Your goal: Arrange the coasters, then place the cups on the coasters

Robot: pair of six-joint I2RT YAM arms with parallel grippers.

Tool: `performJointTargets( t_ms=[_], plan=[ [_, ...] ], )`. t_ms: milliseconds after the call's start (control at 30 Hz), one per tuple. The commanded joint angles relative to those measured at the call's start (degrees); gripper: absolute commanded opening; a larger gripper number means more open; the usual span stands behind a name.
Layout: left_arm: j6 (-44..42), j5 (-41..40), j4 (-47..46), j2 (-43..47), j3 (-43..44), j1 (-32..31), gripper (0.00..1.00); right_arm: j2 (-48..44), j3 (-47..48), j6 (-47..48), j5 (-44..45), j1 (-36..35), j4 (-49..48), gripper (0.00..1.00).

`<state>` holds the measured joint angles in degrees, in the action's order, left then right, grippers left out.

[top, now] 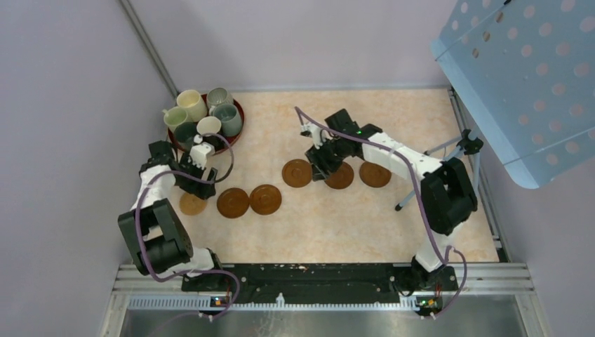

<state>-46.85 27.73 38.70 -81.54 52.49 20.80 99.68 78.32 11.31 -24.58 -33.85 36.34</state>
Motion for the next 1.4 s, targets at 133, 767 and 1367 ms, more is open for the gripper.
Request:
performJointTargets(
  t_ms=[133, 767, 1367],
  plan=[
    [-0.5, 6.9, 0.2, 3.9, -2.6, 1.6, 0.87, 12.4, 14.4, -3.7, 0.3, -12.0, -3.3, 0.48],
    [3.5, 2.9, -12.0, 0.3, -12.1, -1.7, 0.82, 26.4, 23.5, -8.7, 6.1, -18.8, -6.6, 0.46],
    [-0.6, -1.4, -11.9, -2.6, -11.9, 3.3, 0.7, 29.0, 22.8, -8.6, 9.5, -21.7, -6.5, 0.46]
  ],
)
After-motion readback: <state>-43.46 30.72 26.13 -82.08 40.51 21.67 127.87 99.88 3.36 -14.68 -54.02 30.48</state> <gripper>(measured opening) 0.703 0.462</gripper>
